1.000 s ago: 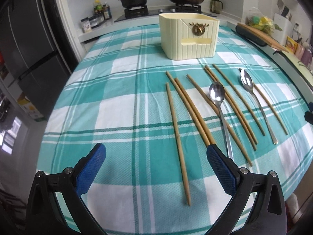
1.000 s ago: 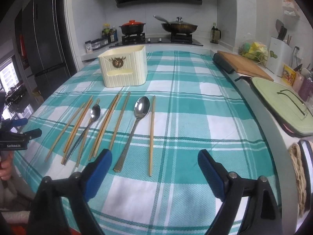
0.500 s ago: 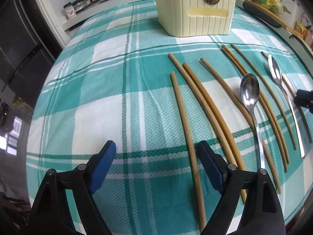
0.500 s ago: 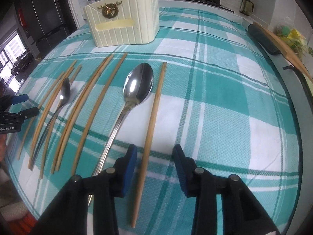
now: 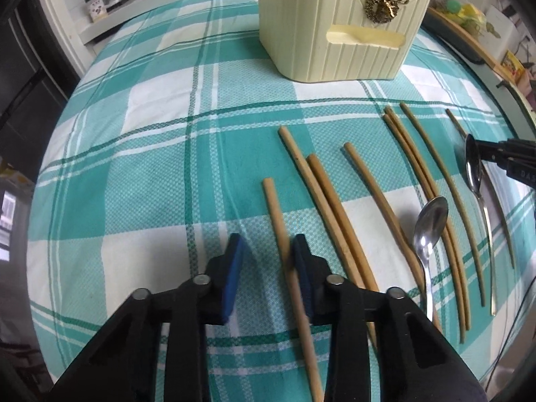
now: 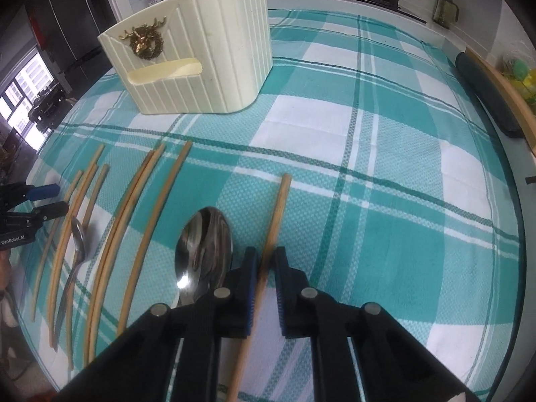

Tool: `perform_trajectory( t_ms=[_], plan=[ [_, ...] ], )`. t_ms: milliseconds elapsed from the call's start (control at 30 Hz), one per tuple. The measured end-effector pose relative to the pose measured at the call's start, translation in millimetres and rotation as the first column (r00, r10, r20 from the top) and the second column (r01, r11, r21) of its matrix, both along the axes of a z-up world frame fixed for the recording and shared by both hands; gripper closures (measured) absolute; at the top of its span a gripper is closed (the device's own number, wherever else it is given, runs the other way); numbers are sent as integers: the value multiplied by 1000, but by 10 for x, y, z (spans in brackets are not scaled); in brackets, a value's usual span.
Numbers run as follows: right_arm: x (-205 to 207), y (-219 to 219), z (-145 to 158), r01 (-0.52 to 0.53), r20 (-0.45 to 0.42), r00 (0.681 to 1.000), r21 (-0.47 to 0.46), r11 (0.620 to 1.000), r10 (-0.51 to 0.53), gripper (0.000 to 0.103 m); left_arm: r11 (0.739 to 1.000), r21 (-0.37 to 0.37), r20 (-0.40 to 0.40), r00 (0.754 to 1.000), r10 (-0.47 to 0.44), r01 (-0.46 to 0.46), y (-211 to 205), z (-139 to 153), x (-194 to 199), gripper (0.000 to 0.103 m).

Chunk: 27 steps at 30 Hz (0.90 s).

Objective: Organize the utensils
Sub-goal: 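Lower the left tool and grasp a single wooden chopstick, then carry the chopstick with the left tool and drop it into the cream caddy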

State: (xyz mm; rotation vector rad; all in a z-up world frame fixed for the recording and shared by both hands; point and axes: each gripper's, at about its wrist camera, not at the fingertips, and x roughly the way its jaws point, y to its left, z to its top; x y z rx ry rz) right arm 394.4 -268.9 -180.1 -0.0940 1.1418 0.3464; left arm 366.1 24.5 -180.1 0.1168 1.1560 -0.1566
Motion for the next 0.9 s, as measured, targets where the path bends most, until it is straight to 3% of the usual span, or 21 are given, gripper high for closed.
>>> perform_trajectory(
  t_ms=[33,67,333,600,900],
  plan=[
    [29,2,-2,5,-2,1000,4,1000,-5,94,1000,4,2,1000,-5,5,-22,1,2,91],
    [49,5,-6,11,0,1000,5,1000,-11,94,1000,12,7,1000,-7,7,-38,3,7,94],
    [-16,-61,100,90,19,996,70,993,-92,96,999,-16,66,997,31,-30,23,224,-97,98],
    [-445,-195,752,97,140,983,136,986,-116,96,995,-85,215,975,61,-44,179,949,-523,98],
    [-1138,-268,1528,59,300,946,210,976,-121,96,985,-173,356,933,58,4,234,1639,-1097,98]
  ],
)
